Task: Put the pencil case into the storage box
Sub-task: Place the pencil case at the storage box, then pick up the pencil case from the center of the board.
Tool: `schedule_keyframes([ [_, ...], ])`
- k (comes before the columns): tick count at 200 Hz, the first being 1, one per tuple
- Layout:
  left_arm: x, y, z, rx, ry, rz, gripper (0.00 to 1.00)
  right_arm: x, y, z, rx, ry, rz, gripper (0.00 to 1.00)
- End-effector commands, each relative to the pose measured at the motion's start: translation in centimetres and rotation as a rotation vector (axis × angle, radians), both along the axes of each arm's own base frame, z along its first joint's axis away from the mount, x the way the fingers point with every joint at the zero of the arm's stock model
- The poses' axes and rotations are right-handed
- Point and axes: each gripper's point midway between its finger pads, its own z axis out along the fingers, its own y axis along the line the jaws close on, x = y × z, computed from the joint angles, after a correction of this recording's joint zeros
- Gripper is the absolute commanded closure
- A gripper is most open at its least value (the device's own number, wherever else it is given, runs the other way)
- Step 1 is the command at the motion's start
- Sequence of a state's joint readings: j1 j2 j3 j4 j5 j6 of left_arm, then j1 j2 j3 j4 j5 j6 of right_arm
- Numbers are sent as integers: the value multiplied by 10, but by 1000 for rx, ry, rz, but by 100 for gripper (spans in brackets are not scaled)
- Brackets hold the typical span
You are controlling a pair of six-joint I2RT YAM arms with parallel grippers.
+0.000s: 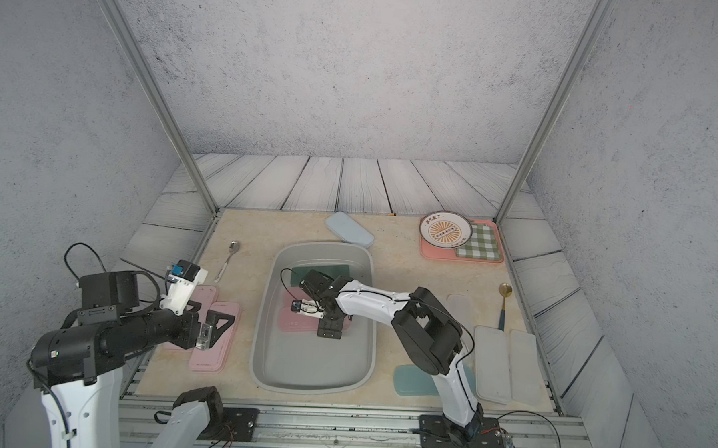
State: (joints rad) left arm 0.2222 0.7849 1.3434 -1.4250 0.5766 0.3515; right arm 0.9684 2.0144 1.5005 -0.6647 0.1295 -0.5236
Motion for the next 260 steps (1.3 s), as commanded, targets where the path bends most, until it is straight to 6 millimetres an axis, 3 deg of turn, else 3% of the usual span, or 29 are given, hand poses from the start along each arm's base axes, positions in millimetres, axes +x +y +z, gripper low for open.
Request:
schedule_keyframes([
  [1, -3, -3, 0, -13, -5, -8, 0, -12, 4, 73, 172, -23, -43, 1],
  [27, -3, -3, 1, -13, -7, -8, 0, -15, 6, 126, 392, -64, -148, 1],
  [58, -3, -3, 1, -13, -12, -8, 0, -3, -22, 176, 636, -154, -479, 1],
  [87, -3, -3, 1, -13, -13, -6, 0, 5, -78, 206, 835, -275, -819, 1],
  [124, -2, -3, -1, -15, -13, -12, 0, -8, -161, 214, 845, -379, -1184, 1],
  [170, 2, -3, -5, -16, -1, -22, 0, -48, -217, 173, 758, -271, -1348, 1],
  [211, 1, -6, -4, -28, 1, -41, 0, -52, -285, 111, 511, -91, -1604, 4],
  [237, 1, -6, -4, -26, 1, -38, 0, -43, -294, 74, 480, 9, -1669, 8],
  [260, 1, -5, -4, -24, -2, -39, 0, -39, -287, 39, 453, 127, -1698, 15],
])
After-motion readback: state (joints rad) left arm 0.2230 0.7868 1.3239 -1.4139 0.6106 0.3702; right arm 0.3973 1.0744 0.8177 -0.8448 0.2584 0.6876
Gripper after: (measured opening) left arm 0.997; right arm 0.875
